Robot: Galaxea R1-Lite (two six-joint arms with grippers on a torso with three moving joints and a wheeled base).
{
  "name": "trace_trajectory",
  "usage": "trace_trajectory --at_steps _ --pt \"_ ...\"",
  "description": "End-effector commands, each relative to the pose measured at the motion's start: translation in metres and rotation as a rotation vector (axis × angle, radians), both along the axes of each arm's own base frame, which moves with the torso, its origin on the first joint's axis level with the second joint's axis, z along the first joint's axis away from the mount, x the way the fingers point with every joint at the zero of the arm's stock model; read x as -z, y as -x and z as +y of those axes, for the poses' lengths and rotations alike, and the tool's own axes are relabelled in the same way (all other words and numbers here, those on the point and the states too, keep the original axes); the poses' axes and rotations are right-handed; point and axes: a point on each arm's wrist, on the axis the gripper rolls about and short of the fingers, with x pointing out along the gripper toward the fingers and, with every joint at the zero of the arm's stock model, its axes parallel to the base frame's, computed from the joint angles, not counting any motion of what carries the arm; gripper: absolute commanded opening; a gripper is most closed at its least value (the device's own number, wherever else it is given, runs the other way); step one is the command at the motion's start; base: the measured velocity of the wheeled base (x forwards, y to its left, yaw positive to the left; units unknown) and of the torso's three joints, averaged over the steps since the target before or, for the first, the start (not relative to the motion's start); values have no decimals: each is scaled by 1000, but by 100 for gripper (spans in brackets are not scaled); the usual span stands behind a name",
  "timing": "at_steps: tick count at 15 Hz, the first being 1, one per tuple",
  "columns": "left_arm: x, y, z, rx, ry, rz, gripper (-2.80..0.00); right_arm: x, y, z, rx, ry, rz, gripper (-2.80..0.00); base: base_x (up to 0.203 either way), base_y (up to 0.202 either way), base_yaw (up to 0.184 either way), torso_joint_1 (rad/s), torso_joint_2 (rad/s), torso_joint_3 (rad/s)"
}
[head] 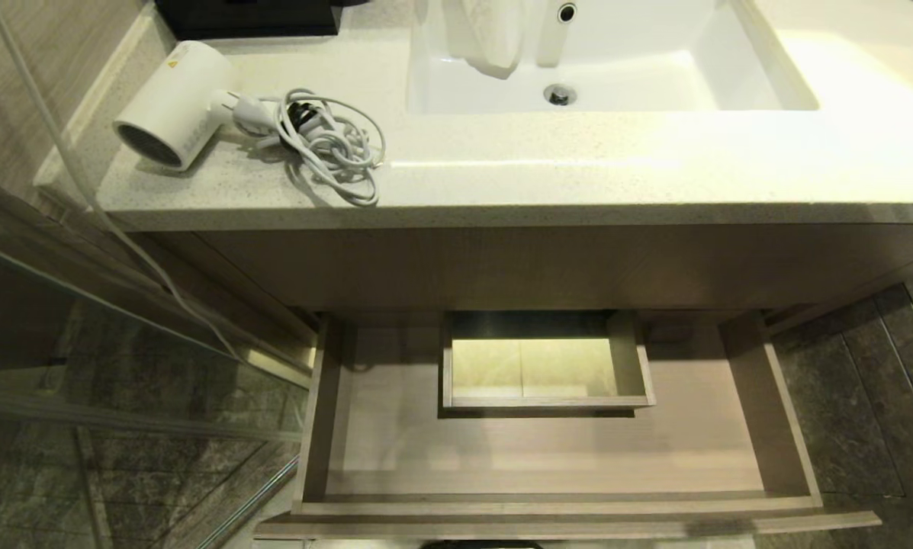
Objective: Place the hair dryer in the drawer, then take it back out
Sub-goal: Pick up the hairdryer
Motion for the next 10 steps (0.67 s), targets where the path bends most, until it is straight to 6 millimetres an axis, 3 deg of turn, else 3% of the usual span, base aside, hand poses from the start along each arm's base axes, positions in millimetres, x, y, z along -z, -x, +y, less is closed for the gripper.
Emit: trace_trajectory --at_steps 1,6,10 --pt "0 0 0 0 0 0 -280 0 0 0 0 1 1 -280 0 0 0 265 -20 228" --pt "0 0 0 0 0 0 -280 0 1 0 -1 7 -6 -280 0 0 0 283 -46 226" --pt "0 0 0 0 0 0 -280 -1 1 0 -1 9 -8 -280 0 0 0 62 -11 49"
